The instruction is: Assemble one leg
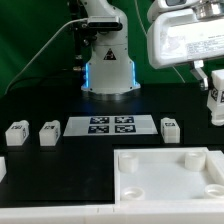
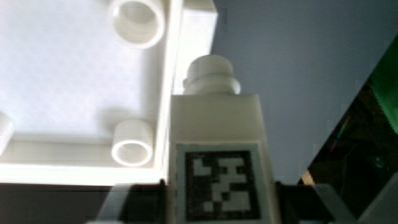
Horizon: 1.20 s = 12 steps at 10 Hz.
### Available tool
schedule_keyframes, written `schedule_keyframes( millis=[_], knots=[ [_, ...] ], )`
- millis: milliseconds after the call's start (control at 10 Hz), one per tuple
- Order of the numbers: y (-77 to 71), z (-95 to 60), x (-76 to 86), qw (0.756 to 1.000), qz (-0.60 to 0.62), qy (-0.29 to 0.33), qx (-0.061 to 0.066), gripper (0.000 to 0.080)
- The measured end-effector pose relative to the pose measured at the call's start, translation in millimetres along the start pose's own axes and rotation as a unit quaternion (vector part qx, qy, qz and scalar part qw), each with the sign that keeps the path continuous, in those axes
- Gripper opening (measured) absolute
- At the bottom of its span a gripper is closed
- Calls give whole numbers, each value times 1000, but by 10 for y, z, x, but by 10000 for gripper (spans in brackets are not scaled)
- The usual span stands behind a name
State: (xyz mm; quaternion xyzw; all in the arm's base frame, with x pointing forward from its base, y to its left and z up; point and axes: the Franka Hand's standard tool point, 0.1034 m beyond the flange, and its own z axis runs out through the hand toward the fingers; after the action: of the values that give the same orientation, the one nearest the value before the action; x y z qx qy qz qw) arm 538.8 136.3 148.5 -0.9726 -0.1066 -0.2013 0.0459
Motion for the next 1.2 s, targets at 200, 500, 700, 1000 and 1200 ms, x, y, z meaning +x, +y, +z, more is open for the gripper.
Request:
schedule_keyframes(
  millis=[200, 500, 700, 1000, 1200],
  knots=[
    [135, 109, 387, 1000, 1, 21, -2, 292],
    [184, 345, 662, 999, -4, 32, 1, 292],
    [184, 365, 651, 999, -3, 34, 1, 292],
    [209, 382, 633, 999, -8, 40, -1, 292],
    [367, 568, 425, 997, -16, 70, -10, 292]
  ],
)
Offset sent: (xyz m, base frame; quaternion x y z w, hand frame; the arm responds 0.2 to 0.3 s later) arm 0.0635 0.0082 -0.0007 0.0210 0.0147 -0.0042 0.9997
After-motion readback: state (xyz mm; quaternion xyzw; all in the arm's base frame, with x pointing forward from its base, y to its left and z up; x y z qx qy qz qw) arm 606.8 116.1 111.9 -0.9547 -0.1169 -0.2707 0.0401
